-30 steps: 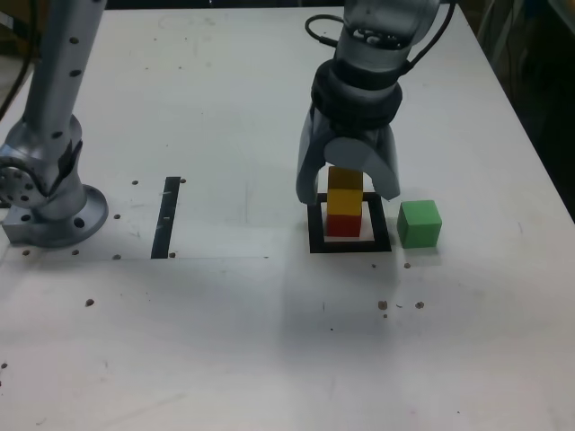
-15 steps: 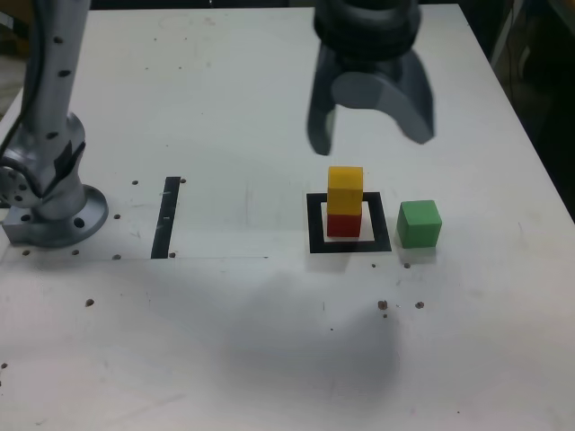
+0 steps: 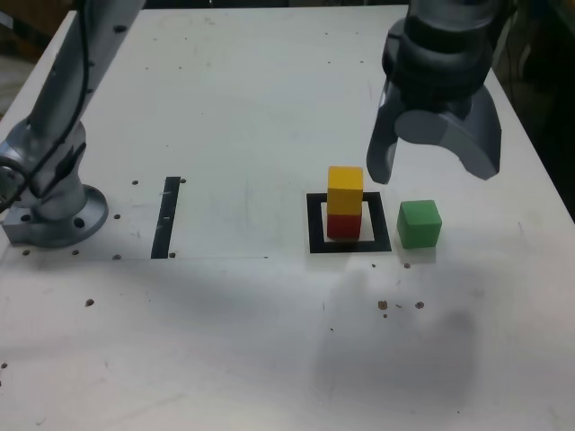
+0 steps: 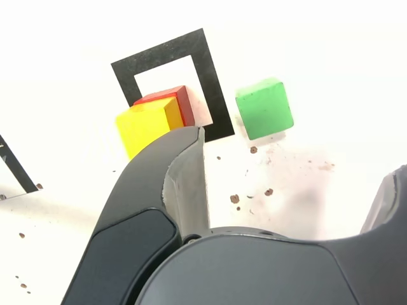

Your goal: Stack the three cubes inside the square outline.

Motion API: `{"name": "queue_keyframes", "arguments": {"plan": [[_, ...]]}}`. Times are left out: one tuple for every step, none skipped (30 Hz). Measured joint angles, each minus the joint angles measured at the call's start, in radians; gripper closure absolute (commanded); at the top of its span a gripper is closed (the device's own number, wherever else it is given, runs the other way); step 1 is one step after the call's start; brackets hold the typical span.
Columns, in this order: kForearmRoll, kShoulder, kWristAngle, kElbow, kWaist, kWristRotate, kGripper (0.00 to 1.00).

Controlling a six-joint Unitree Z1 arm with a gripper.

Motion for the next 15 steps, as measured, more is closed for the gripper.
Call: {"name": "queue_keyframes", "arguments": {"plan": [[-0.001,0.008,0.0,-0.001,0.0,0.0,0.03],[-0.003,0.018,0.0,-0.003,0.0,0.0,0.03],[-0.005,0.027,0.0,-0.005,0.0,0.0,0.03],[-0.007,0.034,0.0,-0.007,0.0,0.0,0.03],[-0.008,0.041,0.0,-0.007,0.0,0.0,0.03],[-0.009,0.046,0.0,-0.008,0.0,0.0,0.03],[-0.01,0.05,0.0,-0.009,0.0,0.0,0.03],[-0.012,0.054,0.0,-0.01,0.001,0.0,0.03],[-0.015,0.059,0.0,-0.01,0.003,0.0,0.03],[-0.017,0.063,0.0,-0.01,0.005,0.0,0.03],[-0.018,0.065,0.0,-0.01,0.007,-0.001,0.03],[-0.019,0.066,0.0,-0.009,0.009,-0.001,0.03],[-0.021,0.066,0.0,-0.009,0.01,-0.002,0.03],[-0.021,0.067,0.0,-0.009,0.012,-0.003,0.03],[-0.022,0.068,0.0,-0.008,0.013,-0.003,0.03]]}}
